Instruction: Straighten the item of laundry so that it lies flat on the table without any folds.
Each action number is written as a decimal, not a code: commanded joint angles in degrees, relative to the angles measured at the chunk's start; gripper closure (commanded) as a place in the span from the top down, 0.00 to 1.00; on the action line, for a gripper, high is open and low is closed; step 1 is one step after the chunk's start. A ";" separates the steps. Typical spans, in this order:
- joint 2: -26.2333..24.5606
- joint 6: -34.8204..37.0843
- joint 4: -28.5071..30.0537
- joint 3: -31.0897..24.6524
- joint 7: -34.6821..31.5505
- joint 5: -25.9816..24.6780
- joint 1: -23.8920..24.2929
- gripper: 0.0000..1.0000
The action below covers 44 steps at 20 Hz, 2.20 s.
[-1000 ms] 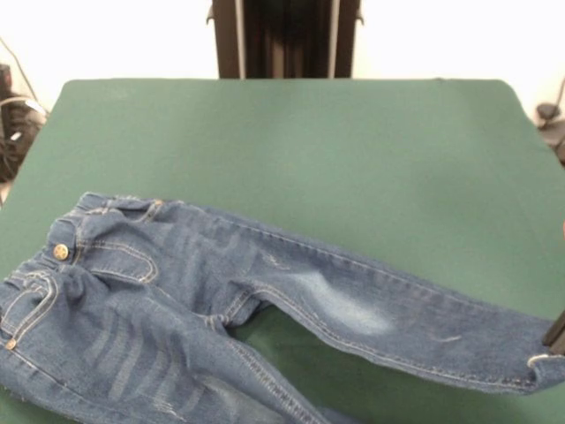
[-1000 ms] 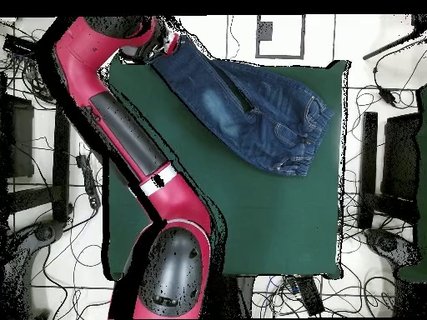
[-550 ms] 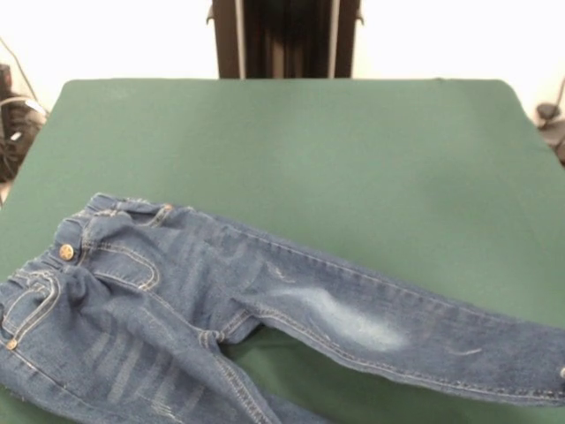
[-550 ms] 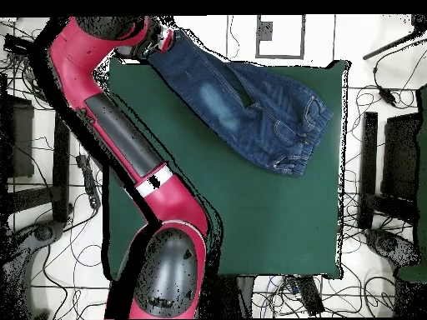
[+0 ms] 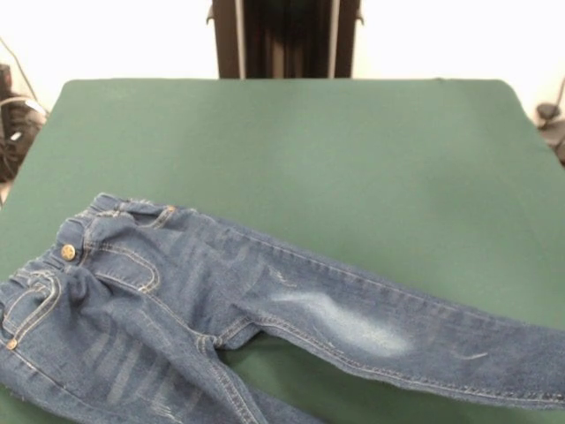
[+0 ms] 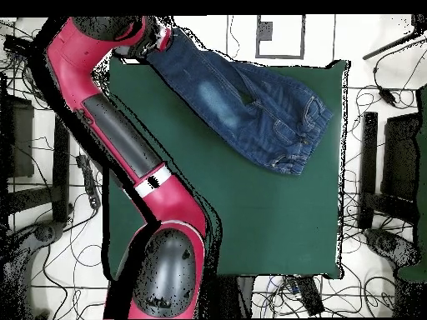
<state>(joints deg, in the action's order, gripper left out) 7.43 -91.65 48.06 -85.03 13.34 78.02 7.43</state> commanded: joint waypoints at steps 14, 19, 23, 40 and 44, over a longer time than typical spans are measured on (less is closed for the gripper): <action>0.35 5.39 -2.30 6.40 13.39 2.06 -2.08 0.00; 0.30 5.56 -2.15 6.63 11.67 2.11 -1.89 0.00; 0.28 4.95 -2.30 6.73 10.83 1.94 -2.05 0.00; 0.02 6.09 -2.37 6.72 10.05 1.68 -2.46 0.00; -0.04 6.00 -2.61 6.77 9.52 1.39 -2.53 0.00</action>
<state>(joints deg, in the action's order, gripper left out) 7.42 -90.43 47.97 -83.52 13.34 77.98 7.42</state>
